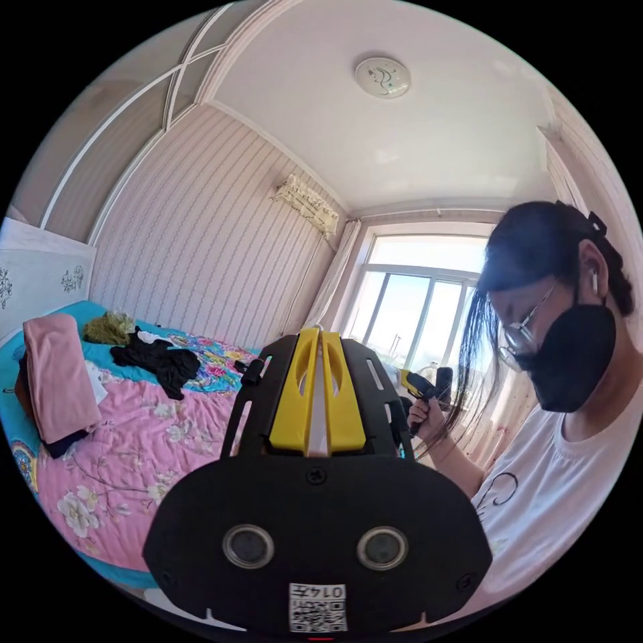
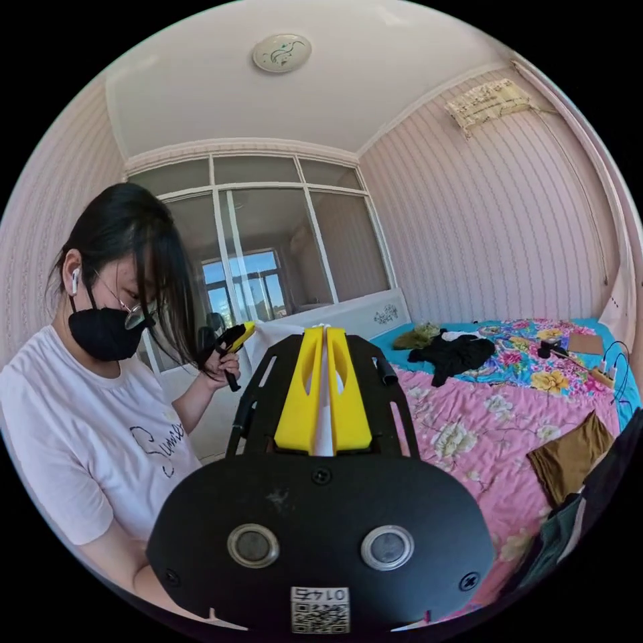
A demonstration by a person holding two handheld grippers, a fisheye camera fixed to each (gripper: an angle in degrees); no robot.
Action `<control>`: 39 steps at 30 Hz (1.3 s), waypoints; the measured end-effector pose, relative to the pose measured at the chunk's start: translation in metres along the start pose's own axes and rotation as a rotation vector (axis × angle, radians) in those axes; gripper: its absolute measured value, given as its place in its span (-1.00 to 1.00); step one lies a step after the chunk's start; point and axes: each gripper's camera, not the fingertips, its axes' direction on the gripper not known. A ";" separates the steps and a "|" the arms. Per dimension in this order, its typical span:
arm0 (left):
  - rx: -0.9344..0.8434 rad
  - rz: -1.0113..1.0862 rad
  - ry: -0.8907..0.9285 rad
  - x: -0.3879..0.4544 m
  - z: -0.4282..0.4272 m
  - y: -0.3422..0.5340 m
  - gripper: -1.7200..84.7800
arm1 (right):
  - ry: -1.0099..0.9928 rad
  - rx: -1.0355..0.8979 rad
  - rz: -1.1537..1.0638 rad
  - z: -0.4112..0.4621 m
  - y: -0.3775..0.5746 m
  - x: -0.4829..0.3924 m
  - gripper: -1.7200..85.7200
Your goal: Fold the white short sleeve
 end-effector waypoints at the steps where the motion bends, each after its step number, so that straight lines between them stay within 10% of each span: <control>1: 0.010 0.009 0.036 0.001 0.004 -0.013 -0.98 | -0.003 0.010 -0.030 0.003 -0.017 0.001 -0.96; 9: -0.004 0.123 -0.133 -0.050 0.089 -0.083 -0.98 | 0.121 -0.128 -0.106 0.117 -0.123 0.060 -0.96; 17: -0.328 -0.081 -0.435 -0.273 0.295 -0.058 -0.98 | 0.350 -0.465 0.244 0.371 -0.106 0.289 -0.94; 31: -0.851 -0.494 -0.402 -0.392 0.176 0.293 -0.82 | 0.366 -0.967 0.642 0.372 0.344 0.348 -0.80; 39: -1.119 -0.281 -0.401 -0.356 0.210 0.381 -0.79 | 0.408 -0.973 0.700 0.359 0.411 0.294 -0.77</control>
